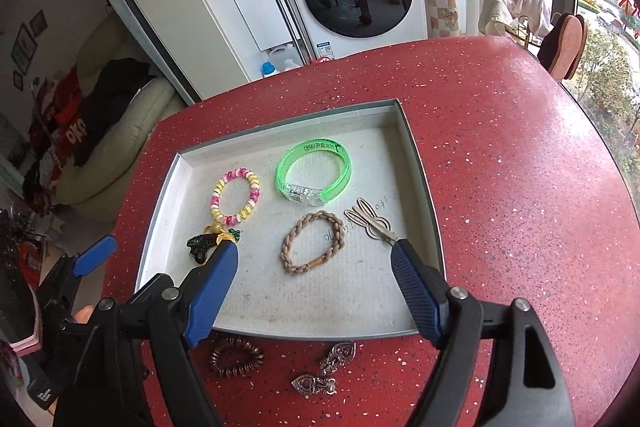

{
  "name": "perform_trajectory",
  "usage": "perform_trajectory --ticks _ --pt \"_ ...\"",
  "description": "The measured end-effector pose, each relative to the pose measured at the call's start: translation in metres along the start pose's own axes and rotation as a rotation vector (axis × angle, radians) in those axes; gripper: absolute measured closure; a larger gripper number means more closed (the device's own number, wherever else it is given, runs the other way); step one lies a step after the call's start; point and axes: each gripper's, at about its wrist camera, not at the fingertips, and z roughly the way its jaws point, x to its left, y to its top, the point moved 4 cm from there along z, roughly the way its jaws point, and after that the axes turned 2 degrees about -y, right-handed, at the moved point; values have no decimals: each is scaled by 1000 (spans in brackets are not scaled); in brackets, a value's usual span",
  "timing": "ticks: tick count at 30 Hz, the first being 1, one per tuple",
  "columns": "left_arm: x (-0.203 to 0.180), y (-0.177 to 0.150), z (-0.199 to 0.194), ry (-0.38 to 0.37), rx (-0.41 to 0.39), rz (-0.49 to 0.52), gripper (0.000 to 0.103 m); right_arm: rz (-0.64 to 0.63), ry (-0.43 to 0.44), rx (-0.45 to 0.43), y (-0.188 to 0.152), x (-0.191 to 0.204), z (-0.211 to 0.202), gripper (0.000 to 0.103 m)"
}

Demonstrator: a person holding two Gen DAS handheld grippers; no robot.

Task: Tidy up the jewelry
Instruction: 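Move the left tool to the brown coil hair tie while the right tool approaches a silver heart pendant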

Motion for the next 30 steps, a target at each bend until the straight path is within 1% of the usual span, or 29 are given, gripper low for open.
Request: perform_trajectory --ticks 1,2,4,8,11,14,17,21,23,24,26,28,30 --pt "-1 -3 -3 0 2 5 0 5 8 -12 -1 0 -5 10" --pt "-3 -6 -6 0 5 11 0 9 16 -28 -3 -1 -9 0" --pt "-6 -13 -11 -6 12 18 0 11 23 -62 -7 -1 -19 0" --pt "-12 -33 -21 3 27 35 0 -12 24 -57 -16 3 -35 0" --pt "-16 -48 -27 3 36 32 0 -12 10 -19 -28 1 -40 0" --pt "-20 -62 -29 16 40 37 0 27 35 25 -44 -7 -41 0" --pt "-26 -75 -25 -3 78 41 0 59 48 76 -61 -13 -36 0" --pt "-35 -86 -13 -25 126 44 0 65 31 131 -76 -16 -22 0" --pt "-39 -87 -8 -38 142 47 0 70 30 156 -79 -16 -15 3" --pt "-41 -88 -5 -42 147 46 0 73 32 168 -80 -16 -11 8" --pt "-44 -88 -1 -51 156 45 0 74 26 197 -81 -16 -1 11" --pt "-46 -87 3 -52 161 48 0 82 22 222 -82 -17 7 18" --pt "-49 -86 6 -57 161 55 0 105 21 250 -83 -19 16 30"
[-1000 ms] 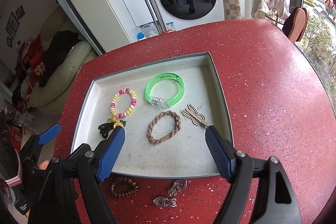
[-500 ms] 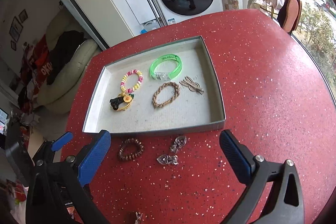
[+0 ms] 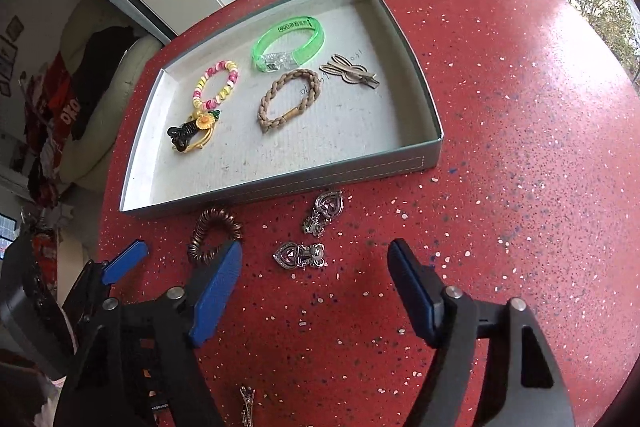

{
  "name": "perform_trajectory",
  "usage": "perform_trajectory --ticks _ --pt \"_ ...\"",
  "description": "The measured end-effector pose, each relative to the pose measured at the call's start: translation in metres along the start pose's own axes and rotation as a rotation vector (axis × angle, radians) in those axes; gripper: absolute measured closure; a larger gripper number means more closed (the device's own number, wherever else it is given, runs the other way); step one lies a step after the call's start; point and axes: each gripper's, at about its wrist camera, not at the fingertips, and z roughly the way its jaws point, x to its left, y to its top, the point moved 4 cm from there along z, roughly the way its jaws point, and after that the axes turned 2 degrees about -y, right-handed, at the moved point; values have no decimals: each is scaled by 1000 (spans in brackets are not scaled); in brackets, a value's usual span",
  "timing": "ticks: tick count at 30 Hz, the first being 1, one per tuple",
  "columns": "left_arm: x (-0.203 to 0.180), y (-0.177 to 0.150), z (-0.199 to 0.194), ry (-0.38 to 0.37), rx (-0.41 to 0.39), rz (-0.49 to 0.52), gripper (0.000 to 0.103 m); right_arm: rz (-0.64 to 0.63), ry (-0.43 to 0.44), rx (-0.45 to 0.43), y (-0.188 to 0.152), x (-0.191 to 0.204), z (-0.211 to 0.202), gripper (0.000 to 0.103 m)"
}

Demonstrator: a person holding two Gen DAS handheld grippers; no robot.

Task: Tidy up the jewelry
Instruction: 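Move the left tool to the brown coil hair tie while the right tool approaches a silver heart pendant, then grasp the brown coil hair tie with the left tool while the right tool grasps the heart pendant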

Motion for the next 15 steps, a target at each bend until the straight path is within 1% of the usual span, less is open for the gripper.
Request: perform_trajectory --ticks 3,5,10,11,12,15 --pt "-3 3 2 -4 -3 13 0 26 0 30 4 -2 10 38" --pt "-5 5 4 -8 -3 16 0 27 -4 35 6 -1 14 40" --pt "-8 8 11 -14 13 27 1 9 -29 36 13 5 18 44" --pt "-9 8 11 -14 13 30 2 4 -36 37 15 6 19 45" --pt "-10 8 11 -17 13 33 5 -2 -41 39 16 8 20 47" --pt "-12 9 13 -22 16 42 6 -25 -65 44 19 14 24 53"
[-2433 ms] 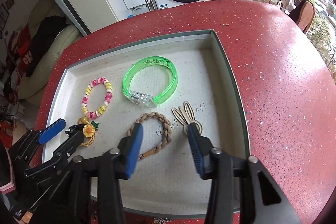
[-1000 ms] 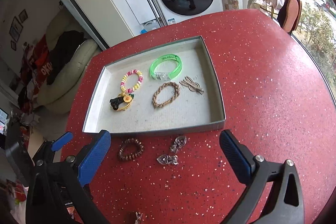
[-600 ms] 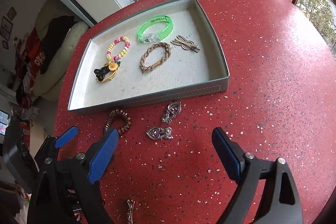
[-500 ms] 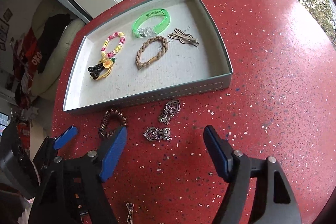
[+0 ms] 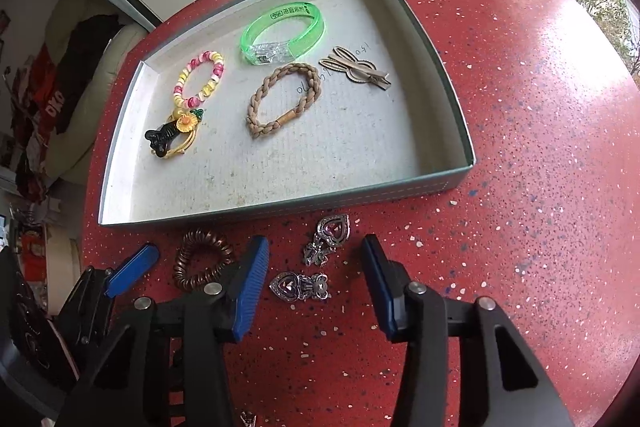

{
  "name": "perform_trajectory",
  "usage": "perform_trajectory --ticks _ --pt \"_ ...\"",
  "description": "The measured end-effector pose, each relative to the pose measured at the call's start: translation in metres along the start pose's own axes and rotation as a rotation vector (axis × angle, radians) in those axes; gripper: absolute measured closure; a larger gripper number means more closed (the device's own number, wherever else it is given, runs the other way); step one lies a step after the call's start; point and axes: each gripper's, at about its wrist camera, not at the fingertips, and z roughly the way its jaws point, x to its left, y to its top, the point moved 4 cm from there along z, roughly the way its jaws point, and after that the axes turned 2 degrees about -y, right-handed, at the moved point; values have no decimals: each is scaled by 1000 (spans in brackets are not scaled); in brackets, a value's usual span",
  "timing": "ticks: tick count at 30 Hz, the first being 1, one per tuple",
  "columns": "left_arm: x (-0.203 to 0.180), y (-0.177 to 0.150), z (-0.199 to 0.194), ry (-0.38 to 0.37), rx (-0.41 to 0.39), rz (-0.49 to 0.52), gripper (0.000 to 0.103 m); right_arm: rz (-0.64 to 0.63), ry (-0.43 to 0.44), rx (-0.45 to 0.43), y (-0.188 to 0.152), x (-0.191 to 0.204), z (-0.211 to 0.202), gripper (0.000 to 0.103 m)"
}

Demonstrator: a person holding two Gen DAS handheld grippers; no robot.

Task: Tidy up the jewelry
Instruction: 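Grasp the brown coil hair tie with the left tool while the right tool grasps the heart pendant, then carry the coil hair tie and heart pendant with both tools into the tray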

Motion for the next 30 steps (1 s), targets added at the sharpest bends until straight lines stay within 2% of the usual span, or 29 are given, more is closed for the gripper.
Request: perform_trajectory --ticks 2,4,8,9,11,13,14,16,17,24,30 --pt "-1 0 0 -5 0 5 6 -20 -28 4 2 4 2 57" --pt "-1 0 2 -9 7 9 18 -40 -57 9 3 7 4 61" --pt "-2 1 1 -13 5 16 20 -62 -102 16 4 9 6 78" --pt "-2 1 0 -6 1 22 25 -59 -103 18 4 9 6 84" --pt "-2 1 -1 -11 0 27 30 -50 -91 19 4 7 6 86" --pt "-3 2 -1 -16 -3 33 46 -40 -75 17 2 4 4 88" --pt "-3 3 -1 -17 -3 35 47 -34 -68 17 2 2 3 92" --pt "-3 3 -2 -29 -6 34 61 -28 -54 11 1 0 0 96" --pt "-3 3 -2 -35 -7 33 64 -26 -49 10 0 -1 -1 96" --pt "1 -3 -8 -71 -15 -1 64 -21 -2 -13 -12 -10 -14 96" --pt "8 -6 -27 -98 -53 -43 64 -10 49 -50 -20 -16 -31 97"
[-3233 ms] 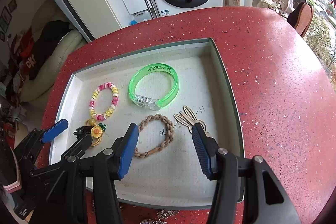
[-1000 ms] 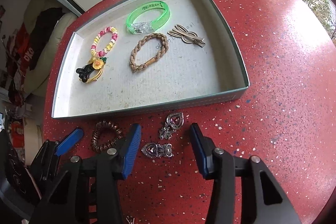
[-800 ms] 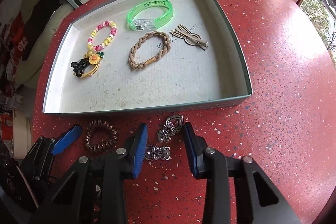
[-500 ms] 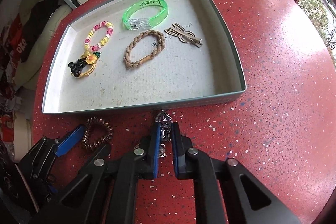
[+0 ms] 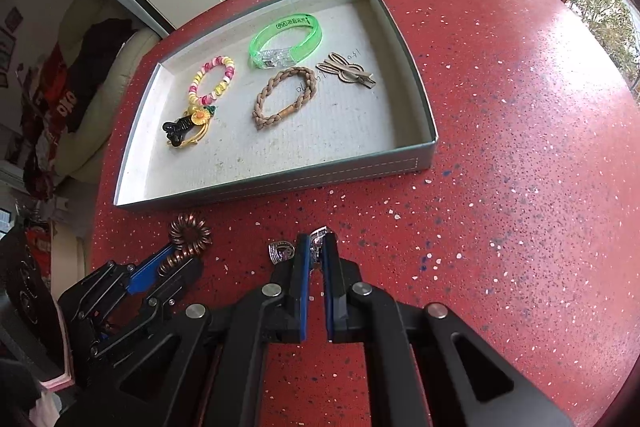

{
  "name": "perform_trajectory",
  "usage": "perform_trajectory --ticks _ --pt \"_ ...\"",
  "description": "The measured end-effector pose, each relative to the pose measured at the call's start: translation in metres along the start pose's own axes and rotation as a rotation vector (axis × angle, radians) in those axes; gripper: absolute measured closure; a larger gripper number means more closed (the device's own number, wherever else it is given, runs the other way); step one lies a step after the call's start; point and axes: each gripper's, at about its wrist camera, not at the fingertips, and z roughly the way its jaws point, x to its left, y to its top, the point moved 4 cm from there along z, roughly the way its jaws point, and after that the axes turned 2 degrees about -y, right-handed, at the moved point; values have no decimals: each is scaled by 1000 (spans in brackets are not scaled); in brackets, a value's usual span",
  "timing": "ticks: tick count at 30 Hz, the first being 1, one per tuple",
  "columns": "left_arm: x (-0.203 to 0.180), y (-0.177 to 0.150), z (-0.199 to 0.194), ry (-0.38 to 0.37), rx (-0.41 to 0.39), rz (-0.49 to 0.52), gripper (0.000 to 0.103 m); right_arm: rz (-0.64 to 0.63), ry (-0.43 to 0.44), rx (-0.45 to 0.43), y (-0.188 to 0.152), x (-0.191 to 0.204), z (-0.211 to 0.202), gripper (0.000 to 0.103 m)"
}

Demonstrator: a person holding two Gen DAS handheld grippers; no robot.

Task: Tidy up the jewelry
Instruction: 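Carry the coil hair tie and heart pendant with both tools into the tray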

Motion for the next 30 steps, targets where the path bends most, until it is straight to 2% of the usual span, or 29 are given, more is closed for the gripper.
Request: perform_trajectory --ticks 9,14,16,17,18,19,24,25,26,27,30 --pt "8 9 -31 -14 -61 -22 64 -14 40 -68 -4 -8 -38 98" --pt "11 10 -37 -12 -74 -20 64 -122 -7 -16 -11 3 -26 97" --pt "12 9 -38 -11 -74 -20 64 -193 -61 -4 -24 7 -18 86" --pt "13 9 -38 -11 -73 -20 64 -214 -76 -4 -29 8 -15 70" --pt "13 7 -38 -11 -70 -21 64 -228 -77 -4 -33 8 -12 59" --pt "14 6 -38 -12 -68 -23 64 -237 -79 0 -37 8 -8 58" --pt "13 1 -39 -12 -61 -27 64 -301 -162 2 -47 12 7 60" --pt "13 1 -40 -13 -61 -27 64 -321 -187 -2 -49 14 9 65" --pt "13 1 -40 -14 -60 -26 64 -343 -225 -10 -50 17 9 75" --pt "14 0 -40 -12 -59 -25 64 -349 -219 -10 -51 18 9 86" --pt "17 1 -41 -13 -62 -32 64 -325 -195 -11 -53 15 5 86"
